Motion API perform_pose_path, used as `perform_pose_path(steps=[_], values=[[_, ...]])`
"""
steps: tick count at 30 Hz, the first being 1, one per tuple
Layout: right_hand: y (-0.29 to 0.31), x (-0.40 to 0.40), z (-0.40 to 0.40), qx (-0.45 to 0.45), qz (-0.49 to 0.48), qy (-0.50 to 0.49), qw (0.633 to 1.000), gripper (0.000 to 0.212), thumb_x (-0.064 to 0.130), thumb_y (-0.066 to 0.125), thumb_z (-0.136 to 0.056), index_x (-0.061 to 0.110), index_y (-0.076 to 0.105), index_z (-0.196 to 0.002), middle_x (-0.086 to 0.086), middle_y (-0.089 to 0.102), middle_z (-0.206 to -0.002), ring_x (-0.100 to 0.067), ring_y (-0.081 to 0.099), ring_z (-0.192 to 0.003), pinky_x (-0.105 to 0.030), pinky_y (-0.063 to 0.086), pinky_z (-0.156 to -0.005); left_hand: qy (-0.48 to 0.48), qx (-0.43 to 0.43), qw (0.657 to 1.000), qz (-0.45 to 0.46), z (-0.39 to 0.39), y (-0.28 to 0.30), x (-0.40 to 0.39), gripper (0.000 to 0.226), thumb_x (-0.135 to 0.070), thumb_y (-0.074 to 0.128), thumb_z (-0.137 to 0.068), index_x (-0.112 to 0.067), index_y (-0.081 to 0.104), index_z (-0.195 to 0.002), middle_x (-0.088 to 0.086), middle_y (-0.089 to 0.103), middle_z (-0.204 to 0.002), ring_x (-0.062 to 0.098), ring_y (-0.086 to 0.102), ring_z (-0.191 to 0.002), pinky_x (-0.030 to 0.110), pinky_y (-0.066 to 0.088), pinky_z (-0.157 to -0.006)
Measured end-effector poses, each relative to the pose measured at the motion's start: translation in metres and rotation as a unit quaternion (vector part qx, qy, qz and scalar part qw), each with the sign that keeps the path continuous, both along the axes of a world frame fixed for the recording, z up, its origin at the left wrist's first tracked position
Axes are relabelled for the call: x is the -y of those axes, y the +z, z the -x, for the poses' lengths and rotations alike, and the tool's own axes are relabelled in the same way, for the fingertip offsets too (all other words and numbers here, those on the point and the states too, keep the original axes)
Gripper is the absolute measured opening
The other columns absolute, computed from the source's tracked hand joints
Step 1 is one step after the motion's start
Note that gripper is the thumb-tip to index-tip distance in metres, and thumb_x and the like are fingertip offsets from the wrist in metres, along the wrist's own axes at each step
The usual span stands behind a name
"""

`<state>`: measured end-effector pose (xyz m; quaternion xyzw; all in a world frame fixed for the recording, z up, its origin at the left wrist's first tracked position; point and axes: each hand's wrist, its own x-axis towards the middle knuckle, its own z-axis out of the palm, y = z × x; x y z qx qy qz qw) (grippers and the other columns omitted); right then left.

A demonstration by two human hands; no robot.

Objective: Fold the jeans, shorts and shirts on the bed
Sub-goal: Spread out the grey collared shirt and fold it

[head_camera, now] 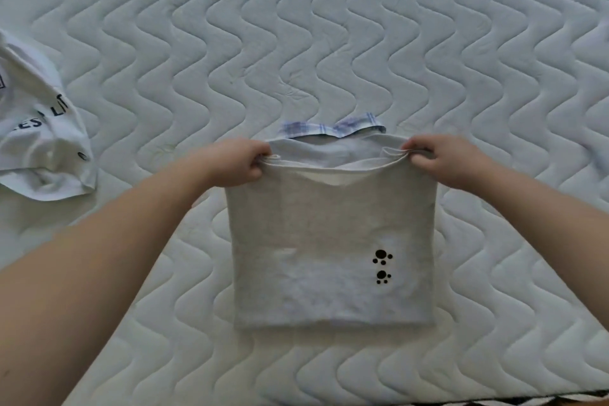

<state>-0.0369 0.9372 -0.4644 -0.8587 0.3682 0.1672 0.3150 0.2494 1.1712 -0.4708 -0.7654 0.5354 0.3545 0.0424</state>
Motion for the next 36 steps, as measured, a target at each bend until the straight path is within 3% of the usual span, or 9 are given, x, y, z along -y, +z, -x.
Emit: perform_pose_path(steps=[5,10,15,20,23,25,28,31,36], values=[[-0.018,0.018,-0.011,0.003,0.029,-0.01,1.0,0.027,0.017,0.057,-0.093,0.022,0.068,-0.117,-0.005,0.07,-0.108,-0.013,0.05,-0.086,-0.018,0.029,-0.06,0.059,0.008,0.998,0.034,-0.022,-0.021,0.016,0.031,-0.016,0.06,-0.083,-0.021,0.063,-0.113,0.006,0.068,-0.103,0.025,0.057,-0.087,0.028,0.033,-0.068],[-0.028,0.025,-0.017,-0.006,0.03,-0.018,0.999,0.028,0.016,0.056,-0.094,0.02,0.068,-0.119,-0.005,0.07,-0.116,-0.024,0.06,-0.105,-0.021,0.031,-0.075,0.09,0.001,0.993,0.075,-0.027,-0.029,0.024,0.025,-0.016,0.062,-0.081,-0.02,0.066,-0.105,0.002,0.067,-0.092,0.025,0.059,-0.086,0.028,0.037,-0.07],[-0.027,0.027,-0.022,0.062,0.04,-0.057,0.996,0.024,0.012,0.057,-0.088,0.019,0.071,-0.106,-0.004,0.071,-0.103,-0.014,0.054,-0.089,-0.025,0.036,-0.077,0.119,-0.045,0.983,0.135,-0.035,-0.024,0.023,0.019,-0.019,0.063,-0.076,-0.026,0.068,-0.093,-0.004,0.064,-0.078,0.018,0.057,-0.076,0.018,0.036,-0.06],[-0.039,0.029,-0.025,0.079,0.037,-0.061,0.994,0.028,0.012,0.056,-0.093,0.019,0.069,-0.116,-0.002,0.07,-0.112,-0.017,0.06,-0.104,-0.019,0.035,-0.082,0.163,-0.03,0.978,0.124,-0.036,-0.038,0.025,0.025,-0.015,0.06,-0.081,-0.023,0.067,-0.104,0.002,0.067,-0.09,0.021,0.058,-0.086,0.028,0.038,-0.07],[-0.05,0.031,-0.026,0.052,0.034,-0.066,0.996,0.028,0.018,0.054,-0.096,0.018,0.065,-0.122,-0.008,0.066,-0.12,-0.026,0.057,-0.114,-0.025,0.036,-0.086,0.164,-0.029,0.983,0.079,-0.035,-0.052,0.03,0.028,-0.021,0.06,-0.086,-0.023,0.062,-0.114,0.002,0.067,-0.104,0.021,0.055,-0.088,0.029,0.039,-0.074],[-0.057,0.034,-0.026,0.03,0.025,-0.057,0.998,0.03,0.025,0.056,-0.097,0.017,0.061,-0.126,-0.009,0.063,-0.122,-0.027,0.055,-0.115,-0.026,0.035,-0.087,0.164,-0.029,0.985,0.039,-0.038,-0.057,0.034,0.03,-0.039,0.066,-0.087,-0.025,0.058,-0.112,-0.003,0.063,-0.103,0.017,0.053,-0.087,0.028,0.037,-0.074],[-0.057,0.045,-0.027,-0.019,-0.02,-0.037,0.999,0.043,0.041,0.07,-0.086,0.022,0.06,-0.123,0.001,0.061,-0.11,-0.019,0.056,-0.102,-0.025,0.036,-0.082,0.098,-0.021,0.995,-0.029,-0.052,-0.055,0.042,0.048,-0.059,0.074,-0.073,-0.024,0.061,-0.104,-0.006,0.062,-0.095,0.018,0.057,-0.087,0.032,0.043,-0.075],[-0.053,0.055,-0.032,-0.099,-0.03,0.031,0.994,0.053,0.045,0.081,-0.073,0.026,0.059,-0.118,0.005,0.058,-0.101,-0.015,0.051,-0.09,-0.026,0.034,-0.075,0.022,-0.026,0.993,-0.112,-0.062,-0.047,0.051,0.042,-0.057,0.082,-0.064,-0.03,0.065,-0.092,-0.01,0.066,-0.086,0.015,0.061,-0.081,0.032,0.048,-0.073],[-0.051,0.058,-0.043,-0.13,-0.011,0.106,0.986,0.036,0.037,0.079,-0.078,0.02,0.068,-0.108,-0.001,0.065,-0.093,-0.021,0.058,-0.091,-0.029,0.037,-0.071,-0.001,-0.029,0.991,-0.129,-0.058,-0.046,0.058,0.028,-0.048,0.083,-0.066,-0.028,0.067,-0.076,-0.01,0.066,-0.07,0.013,0.06,-0.069,0.026,0.043,-0.06]])
